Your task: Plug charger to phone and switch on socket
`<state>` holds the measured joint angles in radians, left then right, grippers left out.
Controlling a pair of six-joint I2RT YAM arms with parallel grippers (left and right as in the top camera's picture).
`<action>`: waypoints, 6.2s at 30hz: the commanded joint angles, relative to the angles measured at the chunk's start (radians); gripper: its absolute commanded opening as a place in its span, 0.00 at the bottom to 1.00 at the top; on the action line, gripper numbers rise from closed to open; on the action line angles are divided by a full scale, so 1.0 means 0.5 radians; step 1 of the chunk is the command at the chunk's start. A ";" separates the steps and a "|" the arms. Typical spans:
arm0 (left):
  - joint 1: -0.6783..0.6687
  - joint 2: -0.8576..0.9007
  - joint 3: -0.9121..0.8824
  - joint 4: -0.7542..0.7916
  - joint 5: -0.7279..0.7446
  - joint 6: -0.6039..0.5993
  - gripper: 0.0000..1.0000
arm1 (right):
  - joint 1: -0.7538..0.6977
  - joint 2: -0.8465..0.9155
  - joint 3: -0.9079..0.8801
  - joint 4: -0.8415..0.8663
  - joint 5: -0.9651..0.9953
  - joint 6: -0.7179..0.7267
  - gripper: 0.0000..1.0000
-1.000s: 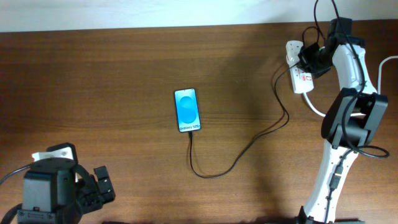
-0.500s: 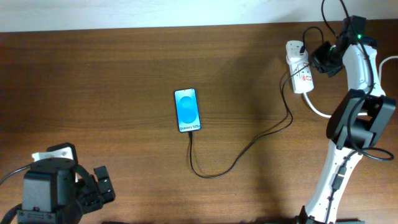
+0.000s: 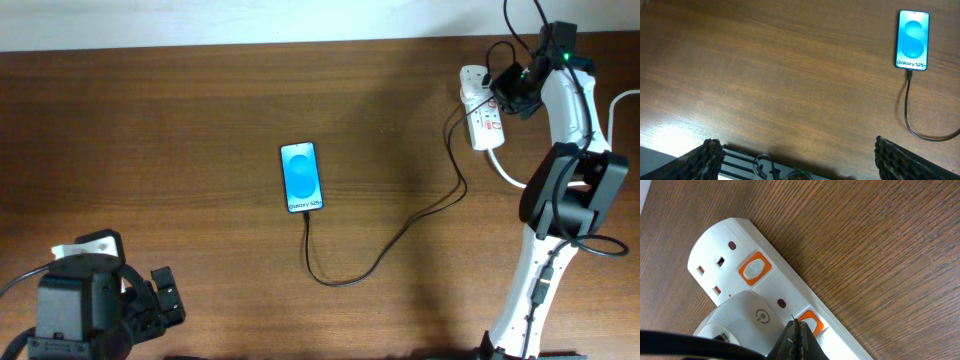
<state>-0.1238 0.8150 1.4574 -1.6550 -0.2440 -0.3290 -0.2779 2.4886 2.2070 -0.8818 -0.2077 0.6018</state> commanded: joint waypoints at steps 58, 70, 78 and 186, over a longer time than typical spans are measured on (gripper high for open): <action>-0.001 0.002 -0.002 -0.001 -0.031 0.024 0.99 | 0.134 0.092 -0.036 -0.043 0.303 -0.288 0.04; -0.001 0.002 -0.002 0.000 -0.031 0.024 0.99 | 0.137 0.062 0.031 0.044 0.312 -0.291 0.04; -0.001 0.002 -0.002 0.000 -0.031 0.024 0.99 | 0.202 0.102 0.029 0.008 0.272 -0.291 0.04; -0.001 -0.893 -0.004 0.301 -0.082 0.206 0.99 | 0.265 -3.435 -0.375 -1.548 0.606 -0.365 0.98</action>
<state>-0.1238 0.3634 1.4582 -1.5070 -0.2741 -0.2420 -0.1772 0.8581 2.1178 -1.6844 0.0593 0.4194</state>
